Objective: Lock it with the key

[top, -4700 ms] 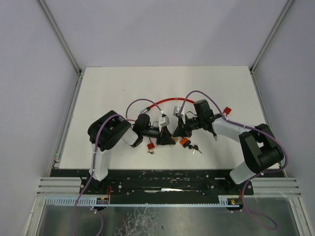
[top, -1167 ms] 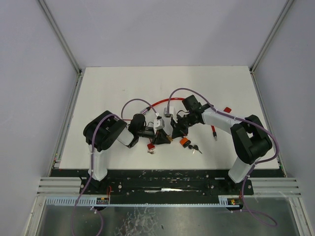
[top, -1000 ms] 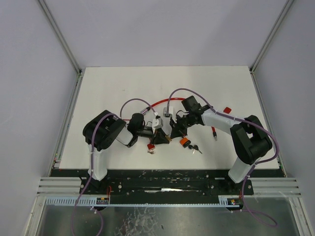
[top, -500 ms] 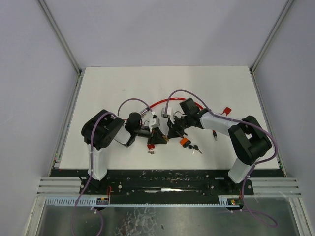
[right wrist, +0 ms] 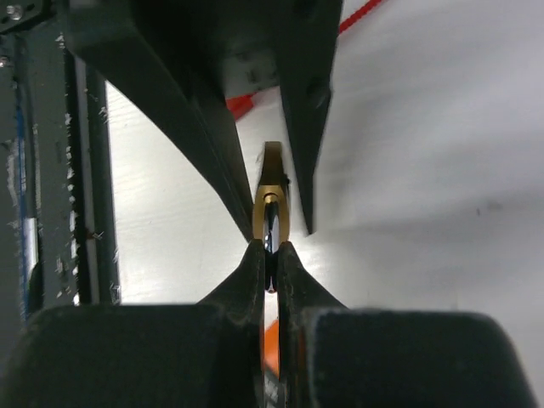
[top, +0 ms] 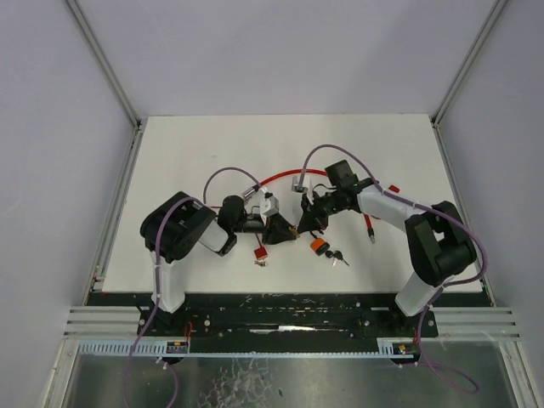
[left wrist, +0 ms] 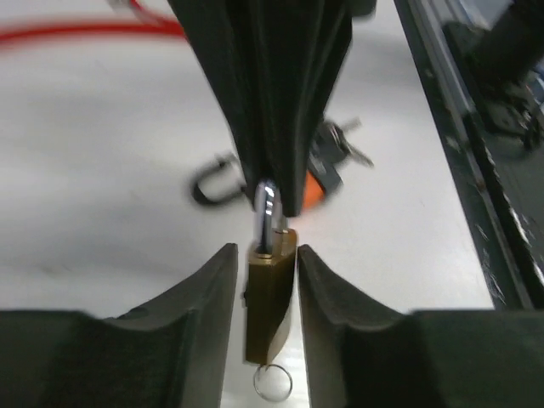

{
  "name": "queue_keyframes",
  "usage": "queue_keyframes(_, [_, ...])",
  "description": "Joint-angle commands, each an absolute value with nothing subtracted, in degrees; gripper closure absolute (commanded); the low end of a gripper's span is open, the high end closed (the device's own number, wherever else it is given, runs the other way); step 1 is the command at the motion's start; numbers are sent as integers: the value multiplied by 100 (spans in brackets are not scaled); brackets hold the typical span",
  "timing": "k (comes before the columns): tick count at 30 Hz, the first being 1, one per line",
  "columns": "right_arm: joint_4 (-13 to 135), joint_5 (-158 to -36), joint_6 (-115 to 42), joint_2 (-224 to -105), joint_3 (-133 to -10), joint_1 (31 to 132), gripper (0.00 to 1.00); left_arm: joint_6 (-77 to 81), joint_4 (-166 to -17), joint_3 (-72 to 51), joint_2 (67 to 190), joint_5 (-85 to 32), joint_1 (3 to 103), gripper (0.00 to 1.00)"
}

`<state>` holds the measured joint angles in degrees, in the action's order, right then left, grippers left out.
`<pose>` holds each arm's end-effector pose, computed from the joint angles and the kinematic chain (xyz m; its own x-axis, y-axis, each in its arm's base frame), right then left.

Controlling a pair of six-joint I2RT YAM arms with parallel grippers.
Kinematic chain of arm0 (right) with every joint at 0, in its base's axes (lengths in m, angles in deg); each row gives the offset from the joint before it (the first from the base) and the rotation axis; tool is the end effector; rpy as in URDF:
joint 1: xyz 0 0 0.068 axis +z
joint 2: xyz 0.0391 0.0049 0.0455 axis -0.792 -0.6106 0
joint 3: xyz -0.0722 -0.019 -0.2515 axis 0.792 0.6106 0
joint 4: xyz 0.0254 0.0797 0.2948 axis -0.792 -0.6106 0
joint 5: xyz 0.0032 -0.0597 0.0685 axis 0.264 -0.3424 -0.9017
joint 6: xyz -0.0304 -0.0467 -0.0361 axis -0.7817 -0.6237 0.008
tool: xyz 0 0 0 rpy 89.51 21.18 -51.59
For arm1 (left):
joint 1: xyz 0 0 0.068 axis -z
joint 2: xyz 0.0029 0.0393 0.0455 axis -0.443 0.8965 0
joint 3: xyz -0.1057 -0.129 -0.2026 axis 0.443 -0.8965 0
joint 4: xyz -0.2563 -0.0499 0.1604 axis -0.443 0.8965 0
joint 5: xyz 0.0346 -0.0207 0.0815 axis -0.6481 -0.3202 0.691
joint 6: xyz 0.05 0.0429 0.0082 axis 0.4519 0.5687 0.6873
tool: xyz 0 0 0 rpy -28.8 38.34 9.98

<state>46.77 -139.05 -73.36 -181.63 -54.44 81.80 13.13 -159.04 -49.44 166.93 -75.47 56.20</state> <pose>0.3127 0.2228 0.1358 -0.2636 -0.5186 -0.8133 -0.9631 0.0934 0.2526 0.2643 -0.2031 0.0471 -0.1706 0.0952 -0.9807 0.9846 0.0547 -0.1659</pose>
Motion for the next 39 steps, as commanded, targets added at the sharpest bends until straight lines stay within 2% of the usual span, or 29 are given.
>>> queue_keyframes(1, [3546,-14581,-7591,-17558,-5491,7743,100,757,-18103,-4567,16053,-6366,5669,58])
queue_keyframes(5, [3237,-14739,-7811,-17231,-5614,7431,100,555,-18120,-4638,15933,-6279,5692,38])
queue_keyframes(8, [2727,-14907,-8267,-17126,-5756,7245,100,554,-18137,-4791,15740,-6098,5696,30])
queue_keyframes(10, [2409,-14994,-8563,-16973,-5851,7106,100,568,-18138,-4920,15553,-6000,5697,27])
queue_keyframes(15, [1215,-15277,-9580,-16587,-6153,6592,100,386,-18122,-5170,15137,-6089,5698,26])
queue_keyframes(21, [650,-15548,-10205,-16264,-6239,5925,100,-204,-18128,-4895,15271,-6764,5735,29])
queue_keyframes(29, [289,-15487,-10649,-16354,-6290,5843,100,159,-18121,-4608,15686,-6907,6371,32])
queue_keyframes(39, [14,-15641,-10904,-16281,-6403,5785,100,458,-17882,-4484,15995,-6467,6438,59])
